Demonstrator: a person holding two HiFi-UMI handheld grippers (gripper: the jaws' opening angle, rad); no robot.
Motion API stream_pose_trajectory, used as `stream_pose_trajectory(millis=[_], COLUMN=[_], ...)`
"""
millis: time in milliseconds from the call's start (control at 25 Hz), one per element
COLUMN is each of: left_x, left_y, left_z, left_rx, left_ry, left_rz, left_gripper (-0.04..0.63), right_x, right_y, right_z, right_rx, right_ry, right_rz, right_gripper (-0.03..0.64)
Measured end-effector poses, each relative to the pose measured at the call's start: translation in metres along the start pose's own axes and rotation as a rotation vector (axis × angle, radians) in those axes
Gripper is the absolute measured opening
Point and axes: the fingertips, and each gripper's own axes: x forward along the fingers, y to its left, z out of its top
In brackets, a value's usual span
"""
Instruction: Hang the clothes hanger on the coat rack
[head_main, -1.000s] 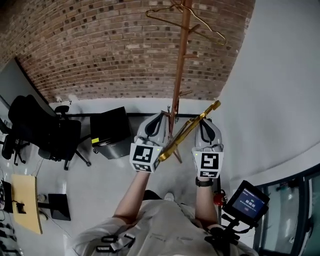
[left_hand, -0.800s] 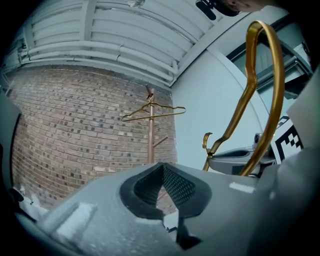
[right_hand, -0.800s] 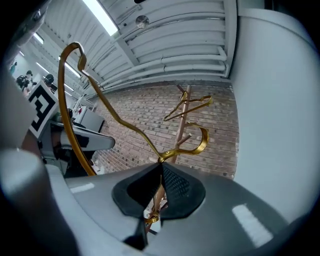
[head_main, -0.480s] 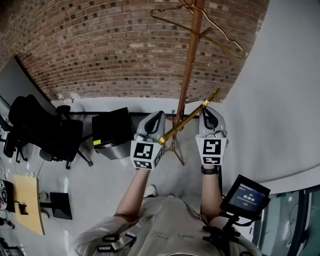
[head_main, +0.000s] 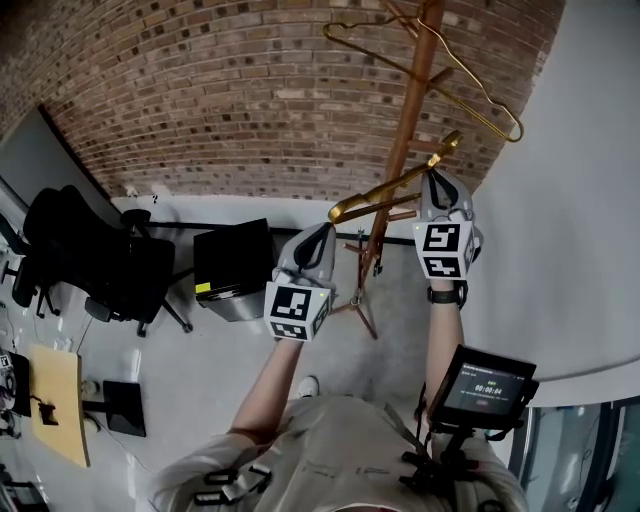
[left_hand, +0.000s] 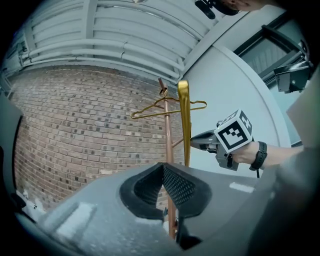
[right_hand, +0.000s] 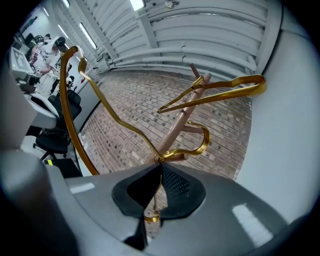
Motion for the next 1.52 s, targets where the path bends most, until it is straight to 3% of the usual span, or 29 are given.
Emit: stream_pose_trajectory(millis=[920, 1520], left_x=[-0.006, -0.022], left_y=[0.032, 0.046], left_z=[-0.015, -0.014], left_rx=[-0.02, -0.027], left_ry=[0.017, 0.025], left_rz=[0.029, 0.046], left_gripper=[0.0, 0.0], right_x=[0.009, 0.03], right_y=[-0.016, 0.032], right_z=[-0.014, -0.046], right_rx=[-0.098, -0.091], right_ry=[0.075, 0.167], right_rz=[-0.074, 0.034], right_gripper=[0.011, 0.011])
